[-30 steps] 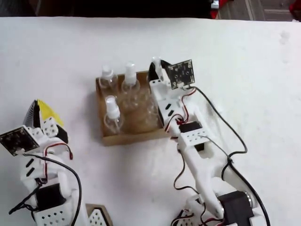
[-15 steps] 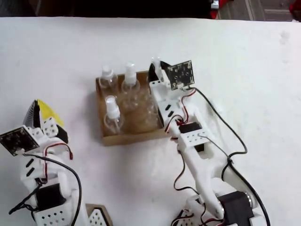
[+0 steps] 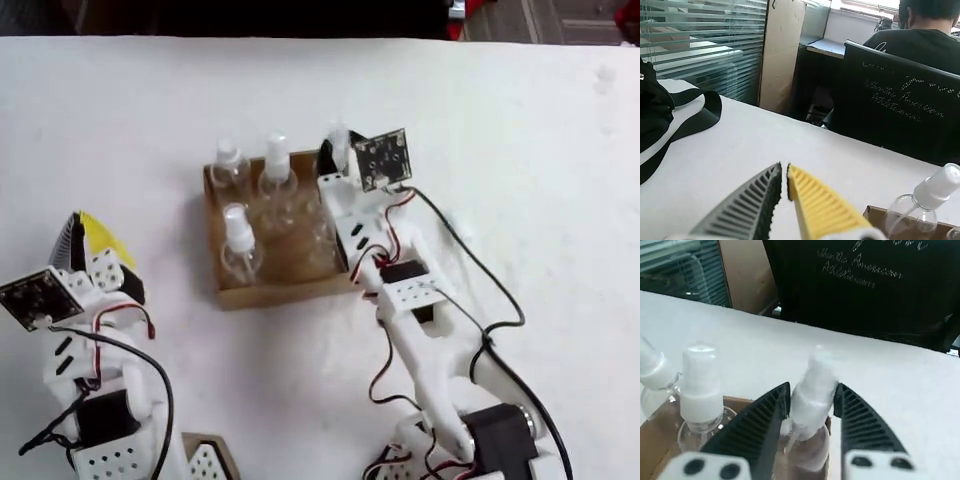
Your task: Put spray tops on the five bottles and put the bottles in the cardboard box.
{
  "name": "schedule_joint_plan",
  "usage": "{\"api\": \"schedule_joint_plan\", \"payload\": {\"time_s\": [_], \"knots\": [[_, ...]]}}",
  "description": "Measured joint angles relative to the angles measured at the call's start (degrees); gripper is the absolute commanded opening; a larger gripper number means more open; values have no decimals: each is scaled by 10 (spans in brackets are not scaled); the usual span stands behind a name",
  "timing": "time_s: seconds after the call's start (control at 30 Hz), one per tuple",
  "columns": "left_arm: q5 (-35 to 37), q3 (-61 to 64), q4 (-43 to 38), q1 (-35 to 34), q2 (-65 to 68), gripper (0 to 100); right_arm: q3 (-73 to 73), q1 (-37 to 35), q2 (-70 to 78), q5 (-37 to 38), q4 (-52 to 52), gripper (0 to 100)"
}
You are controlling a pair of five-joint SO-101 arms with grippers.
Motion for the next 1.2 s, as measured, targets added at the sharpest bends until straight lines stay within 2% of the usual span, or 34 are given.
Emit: {"api": "schedule_joint_plan", "payload": {"time_s": [0.33,0.43,0.6,0.7,1.2], "knots": [[0,0,0,0,0,24,-18,-8,-1,0,14,152],[0,0,0,0,0,24,-59,-8,-1,-2,71,152],[0,0,0,0,0,24,-135,-8,-1,-64,192,152],[0,0,0,0,0,24,-159,-6,-1,-73,233,152],[0,0,0,0,0,24,-164,1,-1,-76,243,149]]}}
